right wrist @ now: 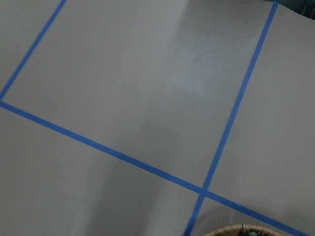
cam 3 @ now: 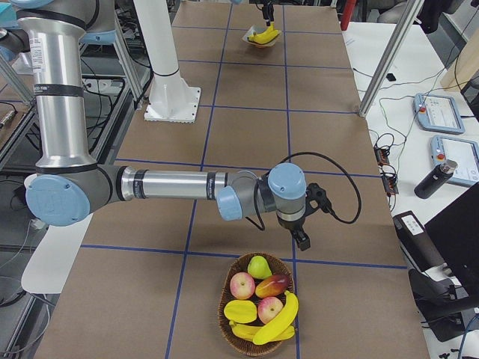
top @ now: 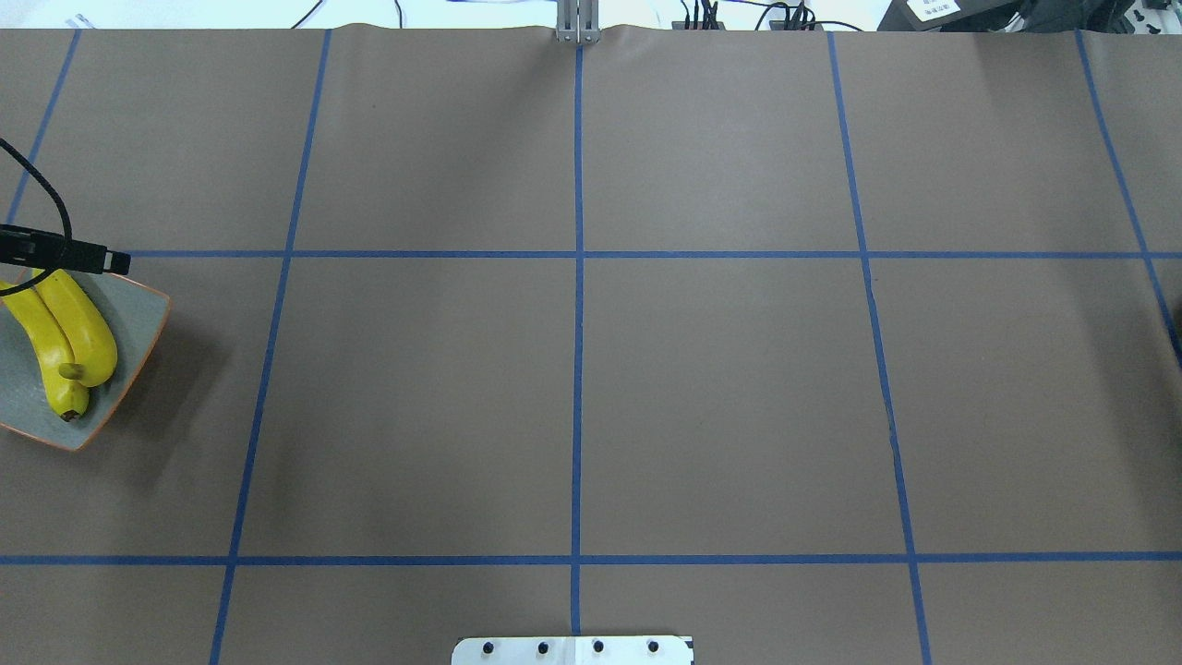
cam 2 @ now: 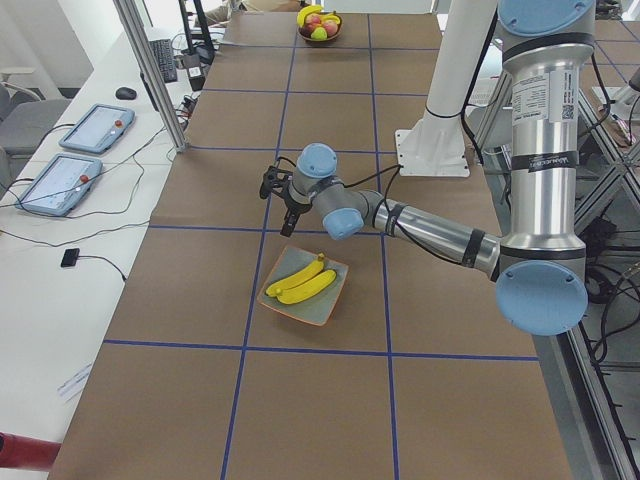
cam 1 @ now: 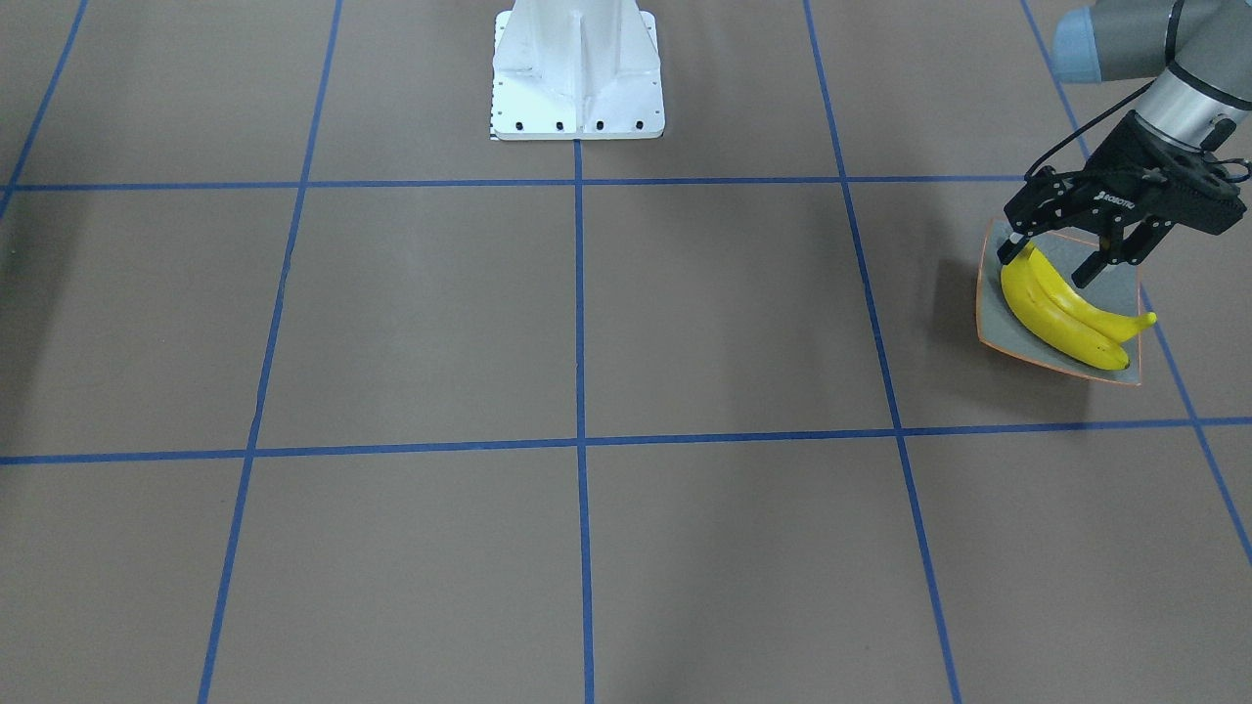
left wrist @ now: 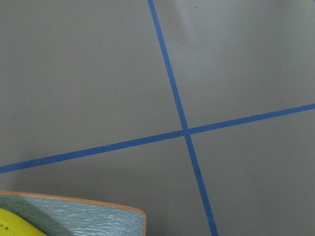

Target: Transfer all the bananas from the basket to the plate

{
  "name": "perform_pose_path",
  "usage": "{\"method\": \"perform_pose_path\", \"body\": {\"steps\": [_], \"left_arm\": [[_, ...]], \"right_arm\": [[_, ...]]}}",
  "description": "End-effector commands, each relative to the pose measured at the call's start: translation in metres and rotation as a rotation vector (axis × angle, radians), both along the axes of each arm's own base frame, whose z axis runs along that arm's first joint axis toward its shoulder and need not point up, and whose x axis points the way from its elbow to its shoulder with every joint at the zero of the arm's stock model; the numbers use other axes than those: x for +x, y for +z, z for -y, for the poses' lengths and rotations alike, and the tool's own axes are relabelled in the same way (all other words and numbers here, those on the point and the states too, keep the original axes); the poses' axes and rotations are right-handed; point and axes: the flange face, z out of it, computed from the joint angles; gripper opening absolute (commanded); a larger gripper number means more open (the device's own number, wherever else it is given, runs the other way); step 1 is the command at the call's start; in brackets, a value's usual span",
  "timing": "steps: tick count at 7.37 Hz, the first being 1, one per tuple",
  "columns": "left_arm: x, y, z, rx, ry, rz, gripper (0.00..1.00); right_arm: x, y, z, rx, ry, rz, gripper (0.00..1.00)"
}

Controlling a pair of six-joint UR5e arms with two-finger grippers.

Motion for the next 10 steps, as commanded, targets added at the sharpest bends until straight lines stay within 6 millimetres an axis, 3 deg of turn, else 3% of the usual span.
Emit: {"method": "perform_pose_path", "body": {"steps": [1, 4, 5, 7, 10], "left_arm": [[0.0, -0.003, 0.001, 0.005, -0.001, -0.003, 1.0], [0.0, -0.004, 0.001, 0.008, -0.002, -0.004, 1.0], [0.0, -0.006, 0.001, 0.012, -0.002, -0.006, 1.0], [-0.001, -0.007, 0.001, 0.015, -0.005, -0.007, 1.0], [-0.004, -0.014, -0.002, 0.027, -0.007, -0.014, 1.0]], "right_arm": [[0.053, 0.083, 0.016, 0.012, -0.079, 0.035, 1.0], [0.081, 0.169, -0.01, -0.095, -0.074, 0.117, 1.0], [0.087, 0.189, -0.005, -0.138, -0.07, 0.127, 1.0], [0.09, 0.201, 0.008, -0.173, -0.078, 0.108, 1.0], [0.089, 0.217, 0.002, -0.217, -0.092, 0.052, 0.99]]}}
